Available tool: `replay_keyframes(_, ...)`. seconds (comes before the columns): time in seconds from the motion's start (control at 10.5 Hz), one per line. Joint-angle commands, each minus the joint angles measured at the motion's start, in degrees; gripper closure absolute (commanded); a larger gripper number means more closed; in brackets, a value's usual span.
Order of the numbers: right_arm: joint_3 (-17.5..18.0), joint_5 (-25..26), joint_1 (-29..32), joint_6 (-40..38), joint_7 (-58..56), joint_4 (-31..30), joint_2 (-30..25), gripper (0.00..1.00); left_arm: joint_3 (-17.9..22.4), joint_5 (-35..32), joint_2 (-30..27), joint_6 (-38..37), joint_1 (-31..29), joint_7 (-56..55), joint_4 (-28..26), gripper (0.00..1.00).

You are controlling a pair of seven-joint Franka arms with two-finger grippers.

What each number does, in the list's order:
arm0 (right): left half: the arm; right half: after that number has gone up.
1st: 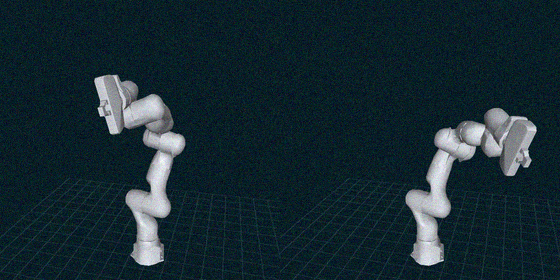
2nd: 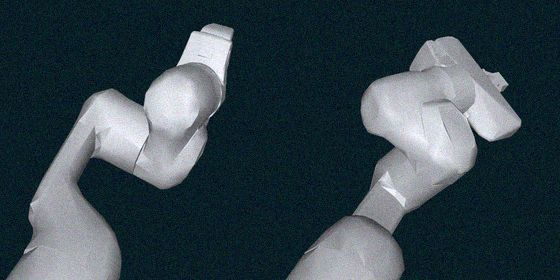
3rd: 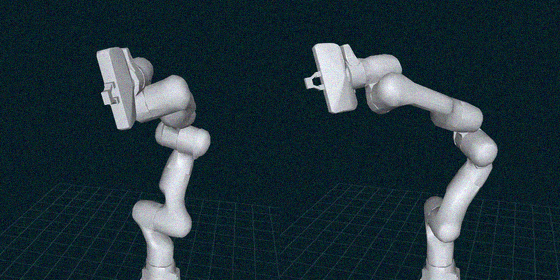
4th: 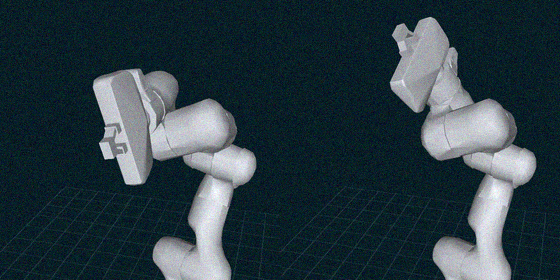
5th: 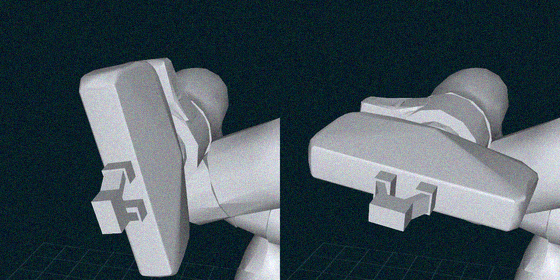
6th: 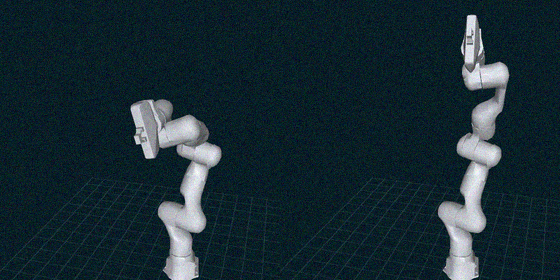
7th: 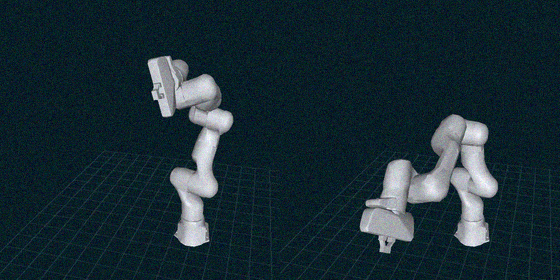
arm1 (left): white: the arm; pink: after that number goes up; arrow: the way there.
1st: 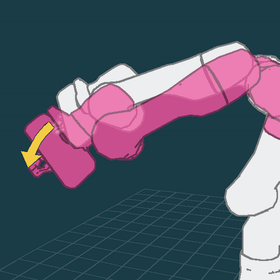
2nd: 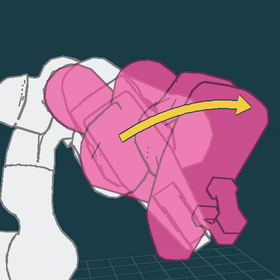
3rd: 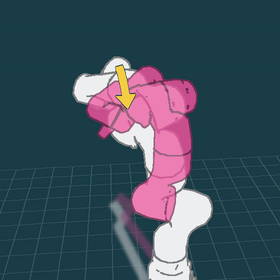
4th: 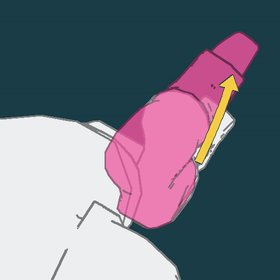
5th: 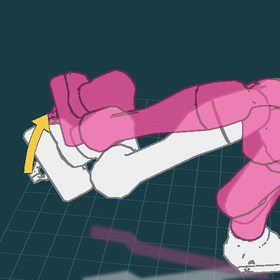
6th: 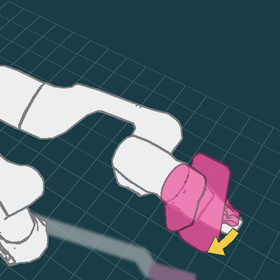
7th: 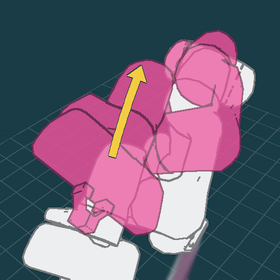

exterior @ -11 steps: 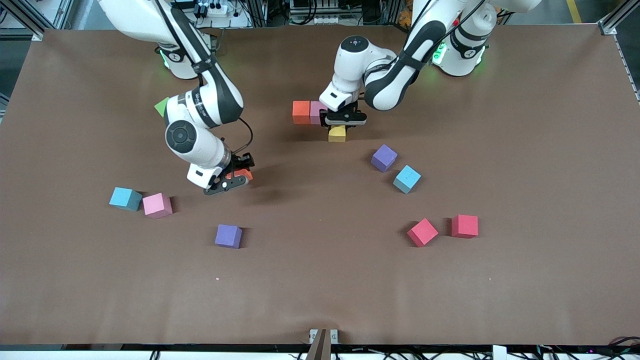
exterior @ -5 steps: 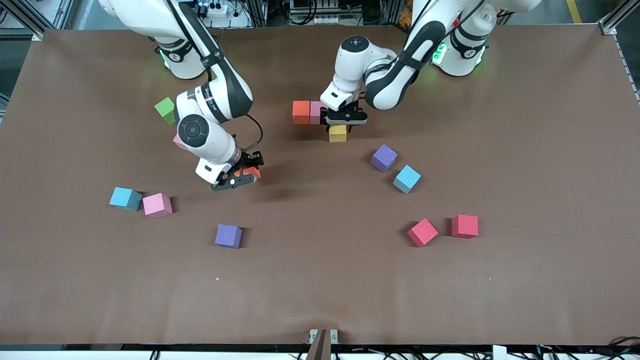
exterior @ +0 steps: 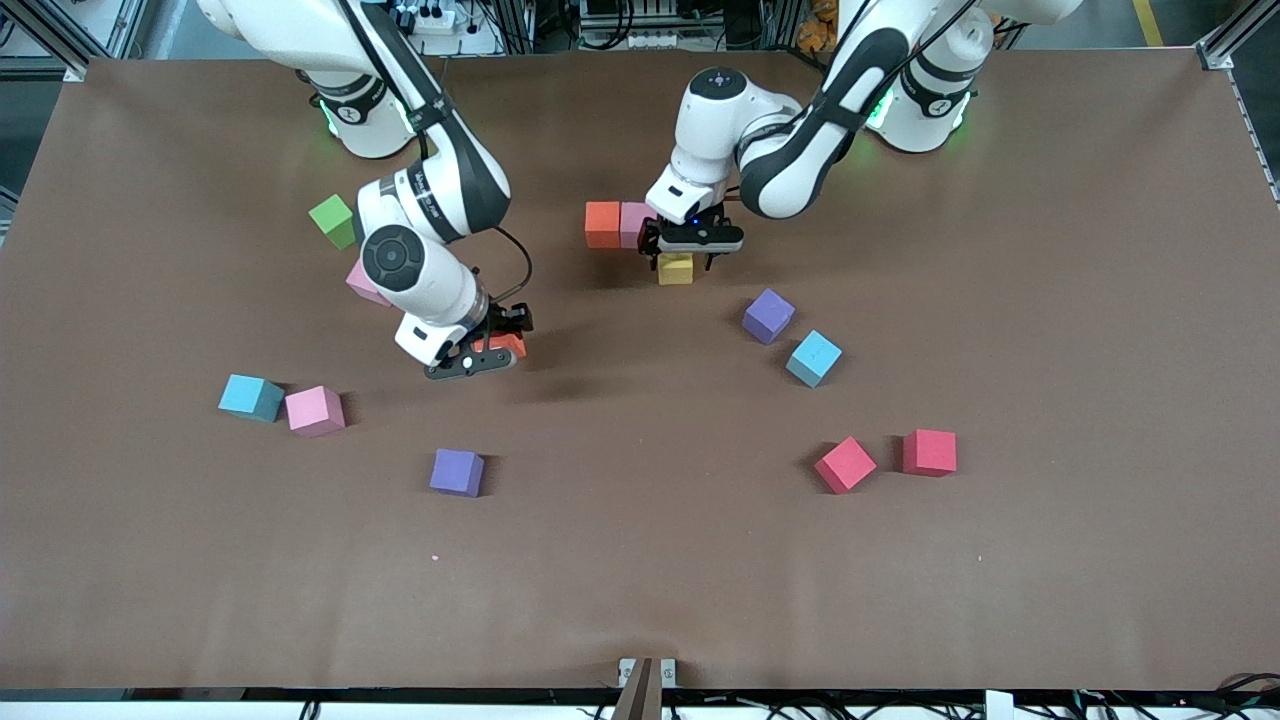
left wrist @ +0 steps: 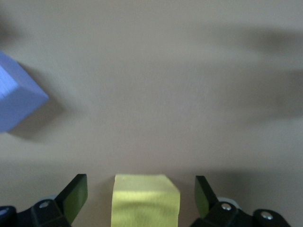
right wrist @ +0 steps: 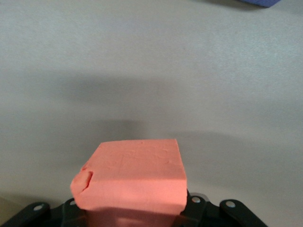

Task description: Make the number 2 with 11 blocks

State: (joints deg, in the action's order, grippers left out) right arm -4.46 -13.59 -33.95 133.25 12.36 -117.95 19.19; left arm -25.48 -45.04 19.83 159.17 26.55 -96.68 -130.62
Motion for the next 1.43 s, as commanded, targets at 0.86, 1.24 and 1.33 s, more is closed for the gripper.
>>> replay_keyframes(0.86, -0.2, -0.8, -10.3, -7.0, 17.2, 14.7, 8.9, 0.78, -2.9, 1.8, -1.1, -1.3, -18.1, 12.6, 3.2, 0.0)
replay_keyframes(1.24, -0.2, -0.8, -16.9, -6.8, 27.3, 22.5, 16.2, 0.77, -3.8, 19.2, -1.2, -19.9, -18.8, 23.2, 9.6, 0.0)
replay_keyframes(1.33, -0.3, -0.8, -18.0, -6.8, 29.3, 24.0, 17.4, 0.77, -3.8, 25.7, -1.4, -24.4, -19.5, 28.7, 11.9, 0.0)
